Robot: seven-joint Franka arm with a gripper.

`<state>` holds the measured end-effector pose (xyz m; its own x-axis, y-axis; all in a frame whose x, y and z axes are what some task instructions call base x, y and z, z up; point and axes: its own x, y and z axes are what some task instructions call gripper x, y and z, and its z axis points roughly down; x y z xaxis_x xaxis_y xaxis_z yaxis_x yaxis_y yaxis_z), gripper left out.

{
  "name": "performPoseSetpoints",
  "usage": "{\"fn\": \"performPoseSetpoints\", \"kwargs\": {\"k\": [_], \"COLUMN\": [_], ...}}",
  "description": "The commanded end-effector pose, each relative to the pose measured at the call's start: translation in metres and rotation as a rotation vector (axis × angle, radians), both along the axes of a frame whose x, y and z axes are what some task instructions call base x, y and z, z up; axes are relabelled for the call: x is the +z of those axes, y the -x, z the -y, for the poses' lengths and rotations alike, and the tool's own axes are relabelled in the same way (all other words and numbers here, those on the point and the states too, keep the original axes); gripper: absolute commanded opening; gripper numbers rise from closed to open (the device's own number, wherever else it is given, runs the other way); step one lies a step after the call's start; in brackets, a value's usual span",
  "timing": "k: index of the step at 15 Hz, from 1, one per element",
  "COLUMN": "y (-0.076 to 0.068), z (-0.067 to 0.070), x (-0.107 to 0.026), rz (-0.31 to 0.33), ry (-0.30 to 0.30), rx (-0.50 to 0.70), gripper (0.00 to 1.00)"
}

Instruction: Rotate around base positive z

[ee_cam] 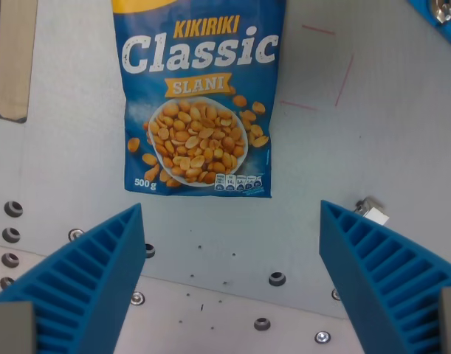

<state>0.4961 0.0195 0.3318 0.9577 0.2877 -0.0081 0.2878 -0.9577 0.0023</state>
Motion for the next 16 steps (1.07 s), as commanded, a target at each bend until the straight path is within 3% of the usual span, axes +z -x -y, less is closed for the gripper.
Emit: {"fn": "performPoseSetpoints", "kwargs": {"k": [1,16], "y": [0.0001,0.0001], "z": [0.0009,0.0009], "x": [0.0028,0.0028], "rz": [0.006,0.006], "ry": [0.0,0.001], "rx": [0.104,0.304], "gripper": [1.0,1.0]}}
